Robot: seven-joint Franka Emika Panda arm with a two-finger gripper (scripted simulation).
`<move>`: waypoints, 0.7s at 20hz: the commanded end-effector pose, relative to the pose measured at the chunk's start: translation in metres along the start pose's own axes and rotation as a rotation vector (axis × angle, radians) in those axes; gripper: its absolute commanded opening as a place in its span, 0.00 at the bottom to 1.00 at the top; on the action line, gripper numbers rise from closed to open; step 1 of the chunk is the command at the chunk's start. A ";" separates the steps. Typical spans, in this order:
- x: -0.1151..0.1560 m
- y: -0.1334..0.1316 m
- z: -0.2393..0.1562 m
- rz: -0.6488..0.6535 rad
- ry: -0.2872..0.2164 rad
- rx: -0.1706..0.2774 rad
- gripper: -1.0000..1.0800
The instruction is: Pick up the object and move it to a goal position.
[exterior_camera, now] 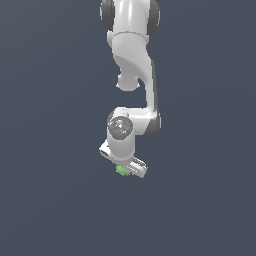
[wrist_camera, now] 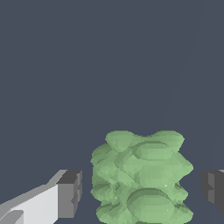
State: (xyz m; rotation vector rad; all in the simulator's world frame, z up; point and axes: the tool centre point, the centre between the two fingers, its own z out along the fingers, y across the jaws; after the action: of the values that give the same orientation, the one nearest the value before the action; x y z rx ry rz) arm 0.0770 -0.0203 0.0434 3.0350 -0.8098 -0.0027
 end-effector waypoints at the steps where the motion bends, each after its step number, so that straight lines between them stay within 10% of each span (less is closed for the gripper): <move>1: 0.001 0.000 0.005 0.000 0.002 0.001 0.96; 4: 0.002 -0.001 0.004 0.000 0.002 0.001 0.96; 5: 0.002 -0.001 0.004 0.000 0.002 0.001 0.00; 14: 0.002 -0.001 0.004 0.000 0.002 0.001 0.00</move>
State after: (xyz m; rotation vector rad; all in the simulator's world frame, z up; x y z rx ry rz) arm 0.0788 -0.0204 0.0390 3.0352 -0.8106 -0.0005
